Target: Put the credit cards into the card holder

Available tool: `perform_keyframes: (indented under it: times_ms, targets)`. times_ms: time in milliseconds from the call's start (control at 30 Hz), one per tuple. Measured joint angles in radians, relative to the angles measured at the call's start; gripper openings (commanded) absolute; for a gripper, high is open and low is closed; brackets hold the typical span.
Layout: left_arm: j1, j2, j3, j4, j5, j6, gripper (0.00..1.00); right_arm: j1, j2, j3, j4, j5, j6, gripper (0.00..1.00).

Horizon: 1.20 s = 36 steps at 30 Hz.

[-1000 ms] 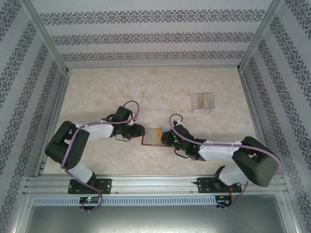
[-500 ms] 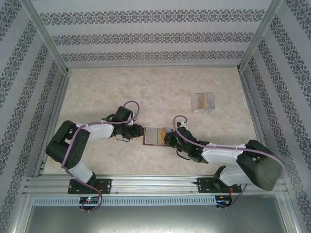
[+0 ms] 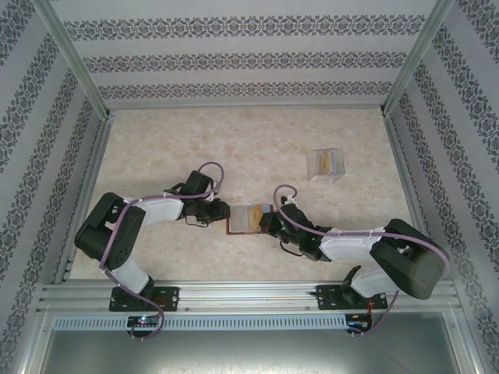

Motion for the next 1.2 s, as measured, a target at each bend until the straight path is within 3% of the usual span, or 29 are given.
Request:
perform_keyframes:
  times_ms: [367,633,1200]
  targets:
    - [0.0,0.006,0.003,0.0,-0.002,0.0,0.24,-0.01,-0.03,0.0,0.021,-0.026,-0.004,0.0]
    - [0.0,0.011,0.013,-0.014,-0.002,-0.002,0.24,-0.01,0.068,-0.002,0.064,-0.035,-0.008,0.0]
    - [0.0,0.017,0.026,-0.031,-0.002,-0.003,0.24,-0.016,0.016,-0.045,0.065,-0.035,-0.054,0.0]
